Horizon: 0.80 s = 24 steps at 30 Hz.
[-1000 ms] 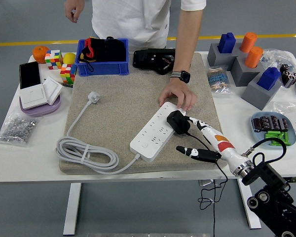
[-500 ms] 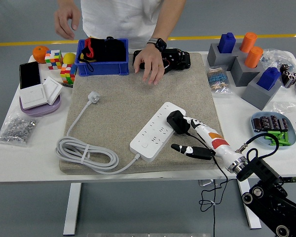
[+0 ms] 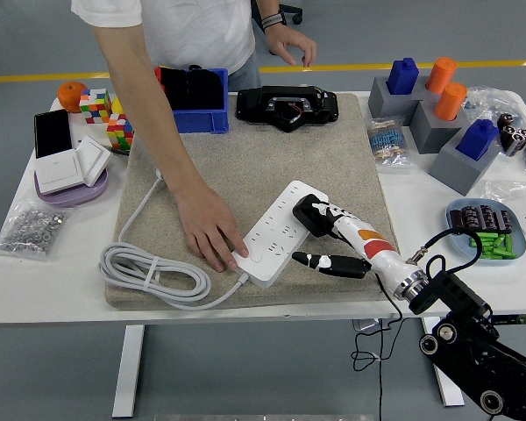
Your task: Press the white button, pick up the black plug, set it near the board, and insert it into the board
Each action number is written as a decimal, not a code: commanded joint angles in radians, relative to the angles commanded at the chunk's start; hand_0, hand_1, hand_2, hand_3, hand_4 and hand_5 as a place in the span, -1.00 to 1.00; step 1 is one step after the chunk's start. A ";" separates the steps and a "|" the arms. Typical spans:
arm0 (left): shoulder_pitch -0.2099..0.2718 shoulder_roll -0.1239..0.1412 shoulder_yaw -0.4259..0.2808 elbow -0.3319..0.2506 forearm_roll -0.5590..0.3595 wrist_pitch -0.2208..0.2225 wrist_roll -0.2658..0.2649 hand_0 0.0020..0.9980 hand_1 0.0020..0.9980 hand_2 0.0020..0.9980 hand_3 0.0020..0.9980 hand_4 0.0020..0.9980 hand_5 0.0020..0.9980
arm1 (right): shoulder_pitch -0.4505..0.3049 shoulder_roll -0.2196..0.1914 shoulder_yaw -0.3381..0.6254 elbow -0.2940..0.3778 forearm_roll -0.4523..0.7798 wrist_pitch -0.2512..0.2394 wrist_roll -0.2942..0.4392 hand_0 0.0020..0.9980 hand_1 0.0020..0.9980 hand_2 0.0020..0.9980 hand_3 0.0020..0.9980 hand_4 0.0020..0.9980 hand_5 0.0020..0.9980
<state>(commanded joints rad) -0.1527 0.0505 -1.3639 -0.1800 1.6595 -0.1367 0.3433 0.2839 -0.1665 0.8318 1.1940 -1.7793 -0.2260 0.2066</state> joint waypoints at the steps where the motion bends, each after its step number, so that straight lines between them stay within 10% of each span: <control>1: 0.000 0.000 0.000 0.000 0.000 0.000 0.000 0.40 0.34 0.30 0.30 0.11 -0.62 | 0.003 0.001 -0.003 -0.002 0.000 0.000 0.000 1.00 0.98 0.92 0.91 1.00 0.73; 24: -0.003 0.003 0.000 0.000 -0.001 0.000 0.001 0.40 0.34 0.29 0.30 0.11 -0.62 | 0.109 0.024 -0.081 -0.080 0.012 0.004 -0.007 1.00 0.96 0.90 0.89 1.00 0.71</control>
<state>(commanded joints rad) -0.1558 0.0536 -1.3640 -0.1800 1.6587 -0.1365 0.3439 0.3926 -0.1422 0.7507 1.1141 -1.7678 -0.2220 0.2000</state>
